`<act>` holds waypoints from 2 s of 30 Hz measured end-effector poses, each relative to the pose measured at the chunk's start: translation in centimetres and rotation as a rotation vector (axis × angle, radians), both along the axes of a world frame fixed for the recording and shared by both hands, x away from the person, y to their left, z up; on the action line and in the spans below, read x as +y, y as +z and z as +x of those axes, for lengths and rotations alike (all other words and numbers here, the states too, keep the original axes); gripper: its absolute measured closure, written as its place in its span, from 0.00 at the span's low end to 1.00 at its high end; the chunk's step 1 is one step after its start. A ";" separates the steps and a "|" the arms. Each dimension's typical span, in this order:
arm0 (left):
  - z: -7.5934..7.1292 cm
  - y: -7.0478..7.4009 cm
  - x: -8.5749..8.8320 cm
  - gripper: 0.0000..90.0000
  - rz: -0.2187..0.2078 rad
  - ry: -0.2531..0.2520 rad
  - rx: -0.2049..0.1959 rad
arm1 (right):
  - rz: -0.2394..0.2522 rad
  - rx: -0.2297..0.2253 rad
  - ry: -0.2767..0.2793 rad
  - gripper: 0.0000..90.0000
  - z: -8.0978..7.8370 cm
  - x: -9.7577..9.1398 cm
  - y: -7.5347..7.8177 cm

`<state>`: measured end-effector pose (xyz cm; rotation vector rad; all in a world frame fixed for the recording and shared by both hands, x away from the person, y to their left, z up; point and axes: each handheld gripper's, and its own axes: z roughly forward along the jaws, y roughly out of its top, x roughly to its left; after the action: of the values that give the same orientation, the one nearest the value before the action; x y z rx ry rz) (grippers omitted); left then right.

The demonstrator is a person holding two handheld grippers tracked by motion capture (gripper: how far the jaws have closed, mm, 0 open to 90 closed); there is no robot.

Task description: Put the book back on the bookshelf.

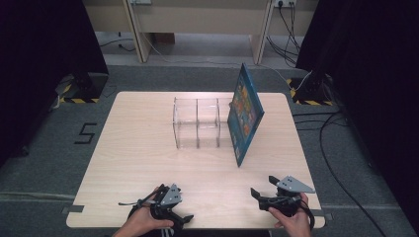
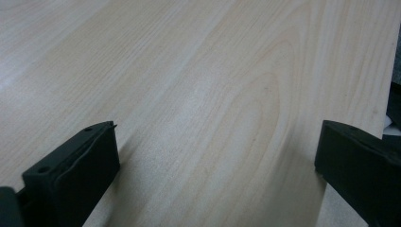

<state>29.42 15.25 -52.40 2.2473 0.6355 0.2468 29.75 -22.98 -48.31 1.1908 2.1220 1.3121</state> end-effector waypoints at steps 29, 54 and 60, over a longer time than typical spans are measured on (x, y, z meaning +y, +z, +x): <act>0.0 0.0 0.0 0.00 0.001 0.000 0.000 | -0.155 0.087 0.065 0.18 -2.0 0.2 -1.2; 0.0 0.0 0.0 0.00 0.001 -0.001 0.000 | -0.288 0.179 0.123 0.16 -2.1 0.9 -2.8; 0.0 0.0 0.0 0.00 0.001 -0.001 0.000 | -0.283 0.173 0.125 0.15 -2.1 0.9 -2.9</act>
<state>29.42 15.25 -52.39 2.2484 0.6346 0.2469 27.67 -22.04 -51.20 1.1017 2.4426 0.9424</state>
